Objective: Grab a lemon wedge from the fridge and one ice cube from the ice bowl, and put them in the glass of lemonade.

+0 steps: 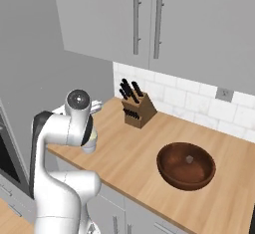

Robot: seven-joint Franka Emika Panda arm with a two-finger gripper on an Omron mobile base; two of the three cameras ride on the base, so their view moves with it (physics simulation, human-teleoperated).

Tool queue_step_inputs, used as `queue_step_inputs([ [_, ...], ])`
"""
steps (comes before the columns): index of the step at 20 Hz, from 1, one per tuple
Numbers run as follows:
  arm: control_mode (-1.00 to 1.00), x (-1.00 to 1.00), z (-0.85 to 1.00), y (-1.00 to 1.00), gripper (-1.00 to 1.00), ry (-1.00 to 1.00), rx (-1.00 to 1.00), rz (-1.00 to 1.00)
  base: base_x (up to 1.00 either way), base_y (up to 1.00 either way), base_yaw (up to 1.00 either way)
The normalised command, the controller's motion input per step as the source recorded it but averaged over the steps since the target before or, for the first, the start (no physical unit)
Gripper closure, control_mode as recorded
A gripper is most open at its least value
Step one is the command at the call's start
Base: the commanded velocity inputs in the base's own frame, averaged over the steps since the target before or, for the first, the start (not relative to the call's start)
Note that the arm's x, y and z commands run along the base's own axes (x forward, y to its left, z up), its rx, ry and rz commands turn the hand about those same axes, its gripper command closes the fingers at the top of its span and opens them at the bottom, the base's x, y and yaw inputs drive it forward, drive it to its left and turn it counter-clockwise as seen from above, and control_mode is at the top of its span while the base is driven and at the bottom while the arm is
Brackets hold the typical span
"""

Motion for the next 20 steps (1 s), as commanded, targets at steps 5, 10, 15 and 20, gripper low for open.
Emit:
queue_step_inputs([
  [5,-1.0,0.39,-0.4,0.0,1.0,0.01,0.0,0.0,0.0,0.0,0.0],
  [10,-1.0,0.35,-0.33,0.01,1.0,0.0,0.0,0.0,0.0,0.0,0.0],
  [15,-1.0,0.32,-0.28,0.03,1.0,0.0,0.0,0.0,0.0,0.0,0.0],
  [20,-1.0,0.29,-0.24,0.05,1.0,0.0,0.0,0.0,0.0,0.0,0.0],
])
